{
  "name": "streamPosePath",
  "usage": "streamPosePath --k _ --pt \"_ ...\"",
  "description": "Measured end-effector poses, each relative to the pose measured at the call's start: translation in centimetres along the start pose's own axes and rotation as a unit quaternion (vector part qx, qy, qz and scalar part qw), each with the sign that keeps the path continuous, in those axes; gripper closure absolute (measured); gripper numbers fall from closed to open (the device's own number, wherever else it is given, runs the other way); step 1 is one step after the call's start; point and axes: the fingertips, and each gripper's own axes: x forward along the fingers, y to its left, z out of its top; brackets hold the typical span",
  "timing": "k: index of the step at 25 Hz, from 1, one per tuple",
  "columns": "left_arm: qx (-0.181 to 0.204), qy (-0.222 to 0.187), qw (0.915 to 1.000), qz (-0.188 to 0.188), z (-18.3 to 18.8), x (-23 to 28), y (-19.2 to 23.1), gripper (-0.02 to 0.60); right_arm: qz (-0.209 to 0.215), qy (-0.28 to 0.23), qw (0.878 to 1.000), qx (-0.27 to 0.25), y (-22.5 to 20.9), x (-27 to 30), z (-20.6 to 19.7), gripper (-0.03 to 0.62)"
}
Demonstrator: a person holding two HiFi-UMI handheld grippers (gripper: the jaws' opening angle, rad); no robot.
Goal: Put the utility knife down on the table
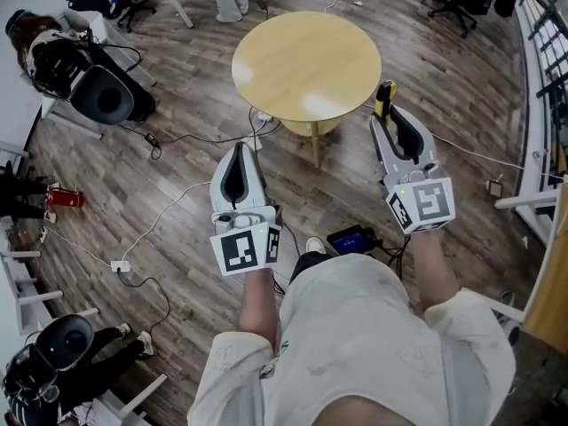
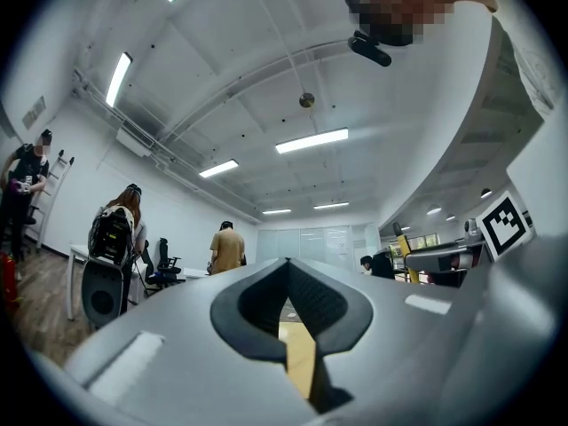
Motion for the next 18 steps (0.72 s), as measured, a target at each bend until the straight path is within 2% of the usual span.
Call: streamPosePath --k 9,15,18 --pt "0.001 -0.001 0.9999 -0.016 0.1 0.6 0.1 0.561 -0.013 -0.009 1.000 0.001 0.2 -0.3 0.4 0.474" --pt "-0.008 0.026 0.9996 0.002 -0.2 -1.9 0.2 0.561 0.003 0.014 1.000 0.015 1.6 -1.6 -0.2 0.474" --pt "-0.005 0.020 0.9998 -0.001 0.0 -1.6 0.2 0.561 -0.001 0.009 1.000 0.016 1.4 -1.4 0.0 0.474"
